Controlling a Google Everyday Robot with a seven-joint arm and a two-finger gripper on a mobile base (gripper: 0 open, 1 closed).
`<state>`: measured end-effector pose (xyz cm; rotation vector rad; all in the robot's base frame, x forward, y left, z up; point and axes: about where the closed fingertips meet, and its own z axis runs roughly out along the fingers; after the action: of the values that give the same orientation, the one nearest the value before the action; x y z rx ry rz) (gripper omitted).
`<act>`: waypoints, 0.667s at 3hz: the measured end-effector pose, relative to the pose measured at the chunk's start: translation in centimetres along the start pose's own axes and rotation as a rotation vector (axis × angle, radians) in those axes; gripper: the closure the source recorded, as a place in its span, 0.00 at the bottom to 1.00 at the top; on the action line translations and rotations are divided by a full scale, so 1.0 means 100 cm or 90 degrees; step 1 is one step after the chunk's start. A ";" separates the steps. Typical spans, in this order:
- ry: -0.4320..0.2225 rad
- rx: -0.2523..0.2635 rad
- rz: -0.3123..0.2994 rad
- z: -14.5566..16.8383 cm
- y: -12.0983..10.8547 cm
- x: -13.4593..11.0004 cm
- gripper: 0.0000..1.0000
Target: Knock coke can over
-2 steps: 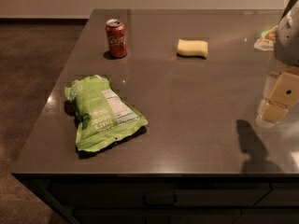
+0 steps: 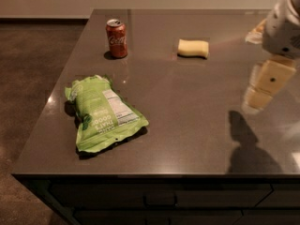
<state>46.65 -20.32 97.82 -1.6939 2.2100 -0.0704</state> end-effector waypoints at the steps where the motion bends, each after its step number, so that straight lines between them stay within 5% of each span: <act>1: -0.043 0.007 0.023 0.027 -0.051 -0.041 0.00; 2: -0.065 0.012 0.044 0.044 -0.081 -0.065 0.00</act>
Offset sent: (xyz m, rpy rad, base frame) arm 0.1541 0.0670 -0.0087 0.1642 -0.0432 -0.0846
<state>56.95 -15.72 97.39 -1.5730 2.1842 0.0112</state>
